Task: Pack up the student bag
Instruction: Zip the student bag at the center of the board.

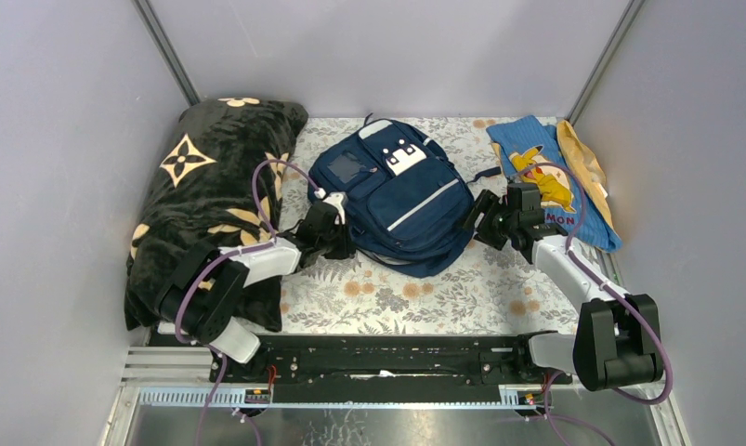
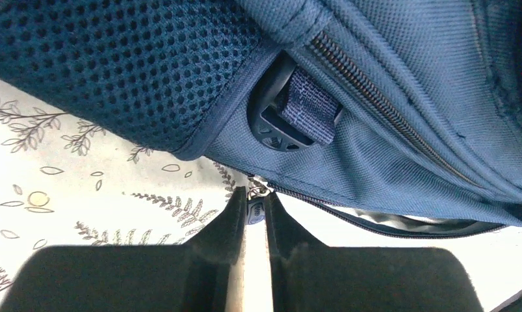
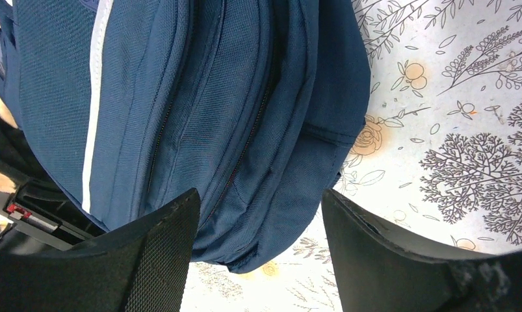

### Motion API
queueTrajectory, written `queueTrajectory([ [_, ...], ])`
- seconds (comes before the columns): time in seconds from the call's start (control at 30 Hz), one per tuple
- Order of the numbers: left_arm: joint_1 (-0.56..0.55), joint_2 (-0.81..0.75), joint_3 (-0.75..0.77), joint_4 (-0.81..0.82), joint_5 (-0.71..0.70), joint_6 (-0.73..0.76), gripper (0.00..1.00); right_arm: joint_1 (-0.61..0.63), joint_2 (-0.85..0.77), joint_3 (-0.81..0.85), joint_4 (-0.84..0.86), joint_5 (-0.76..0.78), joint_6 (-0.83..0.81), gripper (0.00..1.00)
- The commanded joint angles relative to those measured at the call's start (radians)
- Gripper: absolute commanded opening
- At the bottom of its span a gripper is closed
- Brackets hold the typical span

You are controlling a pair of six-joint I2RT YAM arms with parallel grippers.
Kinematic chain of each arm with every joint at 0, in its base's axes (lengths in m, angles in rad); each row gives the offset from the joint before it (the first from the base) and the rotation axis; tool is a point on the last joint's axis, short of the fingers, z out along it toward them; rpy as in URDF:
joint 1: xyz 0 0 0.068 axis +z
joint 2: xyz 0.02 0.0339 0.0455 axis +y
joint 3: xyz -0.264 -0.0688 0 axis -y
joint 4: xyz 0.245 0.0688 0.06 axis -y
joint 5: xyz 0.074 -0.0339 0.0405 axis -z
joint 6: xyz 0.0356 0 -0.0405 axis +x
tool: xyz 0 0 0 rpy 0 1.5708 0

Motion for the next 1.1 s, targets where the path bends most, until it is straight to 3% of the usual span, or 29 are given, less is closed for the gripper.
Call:
queueTrajectory([
  [0.0,-0.002,-0.049,0.035,-0.067,-0.069,0.030,0.07,0.005,-0.005,0.002,0.042,-0.039,0.036,0.76],
  [0.07,-0.010,-0.047,0.053,-0.115,-0.089,0.043,0.00,0.005,0.013,-0.004,0.038,-0.034,0.041,0.76],
  [0.27,-0.102,0.017,0.080,-0.202,-0.196,0.069,0.00,0.005,0.089,-0.069,0.131,-0.087,0.088,0.81],
  [0.33,-0.134,0.028,0.091,-0.211,-0.177,0.054,0.00,0.006,0.135,-0.088,0.224,-0.147,0.123,0.77],
  [0.47,-0.209,0.008,0.118,-0.211,-0.120,0.002,0.00,0.021,0.208,-0.124,0.348,-0.222,0.203,0.42],
  [0.6,-0.315,0.016,0.187,-0.228,-0.106,-0.022,0.00,0.032,0.224,-0.157,0.408,-0.226,0.279,0.01],
  [0.97,-0.525,0.215,0.512,-0.192,0.128,-0.045,0.00,0.096,0.206,-0.160,0.436,-0.185,0.348,0.00],
  [1.0,-0.533,0.226,0.530,-0.193,0.155,-0.045,0.00,0.097,0.194,-0.153,0.416,-0.178,0.333,0.02],
  [1.03,-0.536,0.227,0.537,-0.193,0.179,-0.044,0.04,0.096,0.179,-0.146,0.382,-0.167,0.316,0.13],
  [1.07,-0.536,0.223,0.542,-0.211,0.182,-0.038,0.15,0.095,0.157,-0.136,0.338,-0.146,0.290,0.22],
])
